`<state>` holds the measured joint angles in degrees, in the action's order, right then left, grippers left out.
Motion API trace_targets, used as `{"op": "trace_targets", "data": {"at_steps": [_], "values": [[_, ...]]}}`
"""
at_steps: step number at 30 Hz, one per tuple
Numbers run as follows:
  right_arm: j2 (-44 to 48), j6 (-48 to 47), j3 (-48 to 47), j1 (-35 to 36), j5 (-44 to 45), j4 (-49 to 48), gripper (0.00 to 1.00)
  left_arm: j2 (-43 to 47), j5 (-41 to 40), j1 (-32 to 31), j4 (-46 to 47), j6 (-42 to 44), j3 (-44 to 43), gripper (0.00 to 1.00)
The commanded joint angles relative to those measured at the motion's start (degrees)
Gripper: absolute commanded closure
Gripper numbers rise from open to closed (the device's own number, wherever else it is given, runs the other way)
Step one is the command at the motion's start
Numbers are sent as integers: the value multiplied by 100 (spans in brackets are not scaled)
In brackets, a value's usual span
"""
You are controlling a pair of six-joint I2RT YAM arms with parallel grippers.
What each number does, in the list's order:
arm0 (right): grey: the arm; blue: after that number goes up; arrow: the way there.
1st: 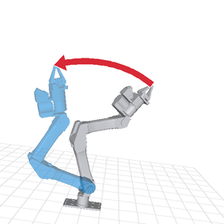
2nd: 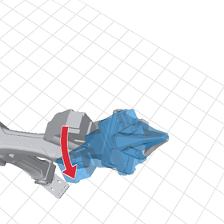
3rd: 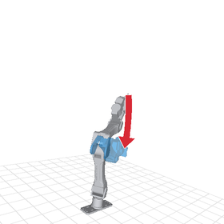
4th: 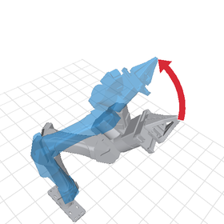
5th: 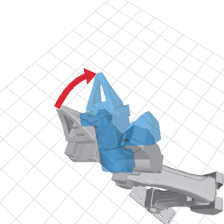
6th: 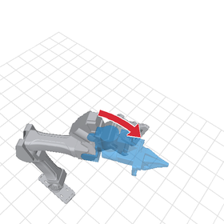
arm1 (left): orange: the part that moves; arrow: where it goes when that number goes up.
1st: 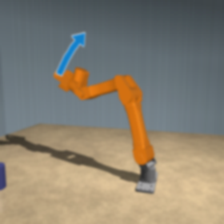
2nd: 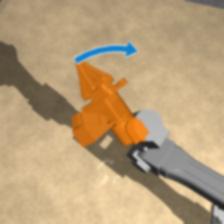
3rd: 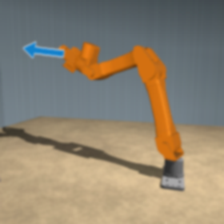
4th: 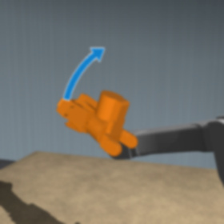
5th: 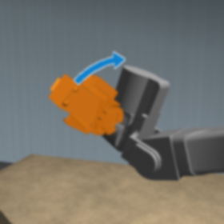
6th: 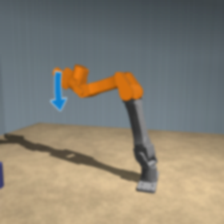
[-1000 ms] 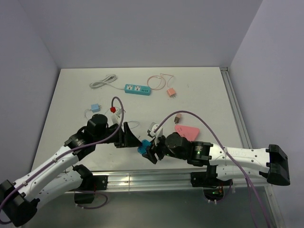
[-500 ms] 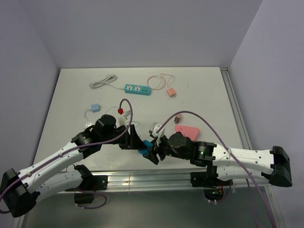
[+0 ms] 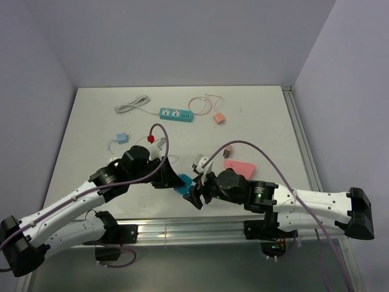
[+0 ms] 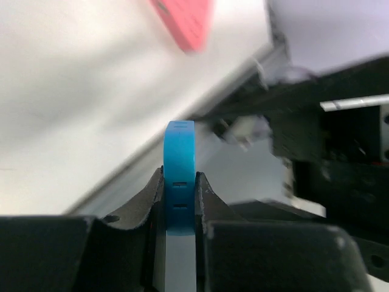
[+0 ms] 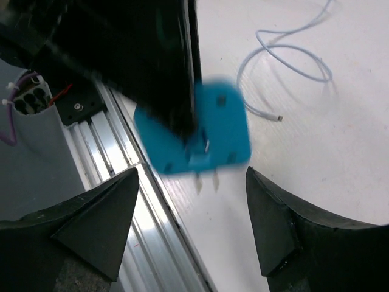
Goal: Insert the plug
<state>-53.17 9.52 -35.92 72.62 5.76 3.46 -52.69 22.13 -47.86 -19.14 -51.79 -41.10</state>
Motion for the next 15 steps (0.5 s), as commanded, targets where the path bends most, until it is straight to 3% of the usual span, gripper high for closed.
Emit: {"op": "trace_targets", "data": {"at_steps": [1, 6, 9, 15], "values": [[342, 594, -82, -55, 363, 259, 22, 373, -1920, 66, -731, 512, -494, 100], [746, 1419, 129, -826, 208, 453, 21, 575, -2643, 57, -1074, 986, -653, 100], [799, 1763, 243, -2220, -443, 313, 19, 724, -2723, 66, -1031, 1197, -654, 100], [-289, 1993, -529, -2999, -567, 489, 14, 1164, -2442, 66, -820, 1399, -522, 100]]}}
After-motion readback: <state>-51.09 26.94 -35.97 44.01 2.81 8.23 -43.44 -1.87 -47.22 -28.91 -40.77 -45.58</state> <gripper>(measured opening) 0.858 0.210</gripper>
